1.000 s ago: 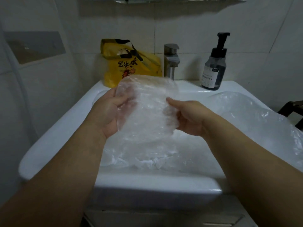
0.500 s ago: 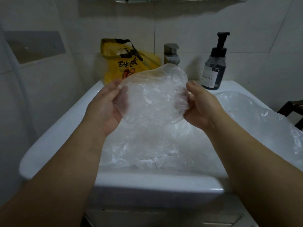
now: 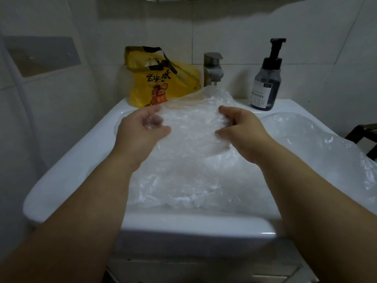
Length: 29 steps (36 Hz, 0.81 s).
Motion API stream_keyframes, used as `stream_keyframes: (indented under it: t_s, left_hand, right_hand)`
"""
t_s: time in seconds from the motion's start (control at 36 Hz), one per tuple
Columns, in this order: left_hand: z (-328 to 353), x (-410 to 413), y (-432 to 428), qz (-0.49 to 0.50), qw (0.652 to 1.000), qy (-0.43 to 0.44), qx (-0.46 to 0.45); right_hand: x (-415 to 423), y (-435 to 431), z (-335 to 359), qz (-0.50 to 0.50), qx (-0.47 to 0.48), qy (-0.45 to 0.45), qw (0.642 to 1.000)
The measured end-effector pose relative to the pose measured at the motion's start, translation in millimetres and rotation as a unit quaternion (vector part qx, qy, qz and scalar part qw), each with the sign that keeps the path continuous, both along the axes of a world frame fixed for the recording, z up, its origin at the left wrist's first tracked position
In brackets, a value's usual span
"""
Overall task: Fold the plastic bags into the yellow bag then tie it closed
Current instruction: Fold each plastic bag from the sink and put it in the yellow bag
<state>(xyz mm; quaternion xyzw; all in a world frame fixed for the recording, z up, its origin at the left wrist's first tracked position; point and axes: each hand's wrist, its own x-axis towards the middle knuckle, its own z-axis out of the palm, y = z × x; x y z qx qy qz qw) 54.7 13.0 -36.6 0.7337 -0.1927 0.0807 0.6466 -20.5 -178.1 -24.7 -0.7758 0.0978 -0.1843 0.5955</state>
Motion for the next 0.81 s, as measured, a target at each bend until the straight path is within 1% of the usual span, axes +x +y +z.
stream_keyframes:
  t_s: [0.06,0.08,0.17,0.25,0.28,0.31,0.33,0.36,0.39,0.42,0.44,0.47,0.5,0.53,0.56,0.61,0.64,0.69,0.72,0.75,0.81]
  left_hand:
    - [-5,-1,0,0.027,0.993,-0.07,0.088]
    - [-7,-1,1,0.051,0.986,-0.105,0.118]
    - [-6,2,6,0.117,0.962,-0.174,0.176]
    - [-7,5,8,0.113,0.954,-0.186,0.208]
    - [-8,5,7,0.102,0.958,-0.172,0.205]
    - [-7,5,6,0.095,0.968,-0.147,0.182]
    - [-5,5,4,0.083,0.981,-0.104,0.141]
    - [-2,4,2,0.059,0.994,-0.045,0.08]
    - [2,2,1,0.018,1.0,0.025,0.002]
    - [5,1,1,-0.03,0.993,0.085,-0.075]
    - [8,-1,0,-0.075,0.979,0.129,-0.141]
    - [9,-1,0,-0.108,0.965,0.152,-0.184]
    - [11,-2,-1,-0.126,0.957,0.163,-0.203]
    - [11,-3,-2,-0.129,0.957,0.162,-0.202]
    - [11,-4,-3,-0.121,0.961,0.159,-0.194]
    - [10,-4,-4,-0.085,0.97,0.145,-0.176]
    - [9,-3,-3,-0.067,0.973,0.14,-0.17]
    - [7,-1,-2,-0.032,0.98,0.133,-0.145]
    - [5,1,-1,-0.007,0.984,0.128,-0.12]
    - [3,3,-1,0.027,0.989,0.114,-0.085]
    - [-2,5,2,0.112,0.992,0.056,0.005]
  right_hand:
    - [-1,-2,-1,-0.017,-0.072,0.007,0.997]
    - [-1,-3,-2,-0.026,-0.101,0.008,0.994]
    - [-3,-7,-3,-0.048,-0.18,0.018,0.982]
    - [-3,-8,-4,-0.047,-0.225,0.05,0.972]
    - [-3,-8,-4,-0.047,-0.233,0.06,0.97]
    - [-2,-8,-4,-0.046,-0.225,0.062,0.971]
    - [-2,-7,-3,-0.044,-0.194,0.052,0.979]
    - [-2,-6,-1,-0.044,-0.137,0.035,0.989]
    - [-1,-5,2,-0.046,-0.063,0.016,0.997]
    - [-1,-4,5,-0.049,0.017,-0.006,0.999]
    - [-3,-2,9,-0.045,0.1,-0.031,0.994]
    - [-4,0,12,-0.035,0.174,-0.058,0.982]
    - [-6,4,14,-0.021,0.235,-0.083,0.968]
    - [-8,6,16,-0.004,0.273,-0.105,0.956]
    - [-9,7,17,0.007,0.295,-0.124,0.947]
    - [-9,9,17,-0.002,0.304,-0.135,0.943]
    - [-7,7,15,-0.023,0.278,-0.126,0.952]
    - [-3,2,9,-0.081,0.131,-0.11,0.982]
    - [-1,1,7,-0.099,0.061,-0.101,0.988]
    - [-1,-1,6,-0.107,0.016,-0.093,0.99]
    - [-1,-2,6,-0.1,-0.016,-0.082,0.991]
